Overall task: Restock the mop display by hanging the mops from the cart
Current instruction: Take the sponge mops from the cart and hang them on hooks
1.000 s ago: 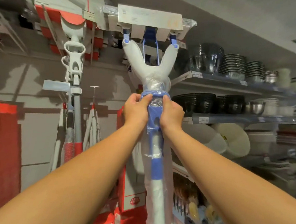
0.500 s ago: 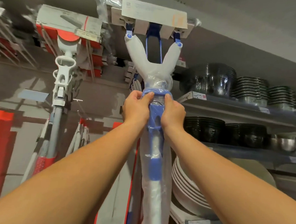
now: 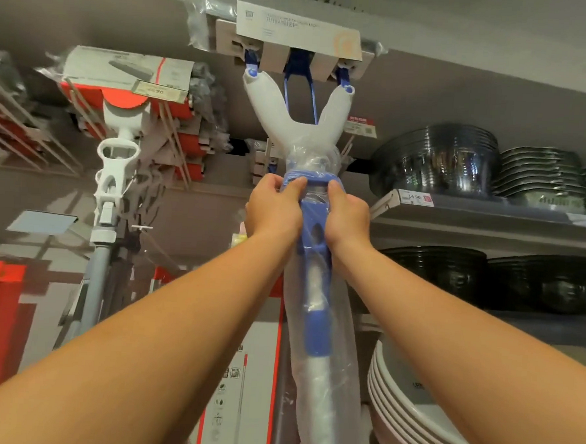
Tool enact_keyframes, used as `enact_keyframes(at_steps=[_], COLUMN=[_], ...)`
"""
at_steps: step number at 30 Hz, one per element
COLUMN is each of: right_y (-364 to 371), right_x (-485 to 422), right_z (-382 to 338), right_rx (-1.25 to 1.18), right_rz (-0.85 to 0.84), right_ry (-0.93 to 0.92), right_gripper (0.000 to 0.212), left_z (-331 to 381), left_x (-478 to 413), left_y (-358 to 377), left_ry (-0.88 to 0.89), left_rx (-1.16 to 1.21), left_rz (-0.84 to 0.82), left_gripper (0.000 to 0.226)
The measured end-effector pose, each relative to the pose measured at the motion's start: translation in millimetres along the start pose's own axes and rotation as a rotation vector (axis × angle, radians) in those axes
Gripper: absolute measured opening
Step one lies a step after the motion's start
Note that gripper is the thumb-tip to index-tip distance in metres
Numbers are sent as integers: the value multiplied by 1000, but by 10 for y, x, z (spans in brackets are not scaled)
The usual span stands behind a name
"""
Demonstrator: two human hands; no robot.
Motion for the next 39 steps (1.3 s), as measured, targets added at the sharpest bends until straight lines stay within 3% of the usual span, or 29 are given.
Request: enact_keyframes(at_steps=[15,27,39], right_y=[548,875,1054], right_x=[-869,-1403,-1548], right_z=[551,795,1117], right_rx=[-46,-188,-248], right_rz=[-45,-172,-136], right_ry=[40,52,131], right_gripper=[41,34,40], left_z=[-370,-529,-711], left_x=[-644,-906,-962], left_y=[759,1156,1369], left_ry=[114,198,174], left_rx=[-104,-193,-264], left_rz=[-43,84,104], left_gripper=[25,26,28])
Point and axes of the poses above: each hand's wrist, its own x-axis away from the middle knuckle, its own y-axis out of the palm, z = x × y, the point moved 5 cm from there along -x, towards the middle knuckle, and after that the axes turned 15 degrees about z, right-handed, at the moved point
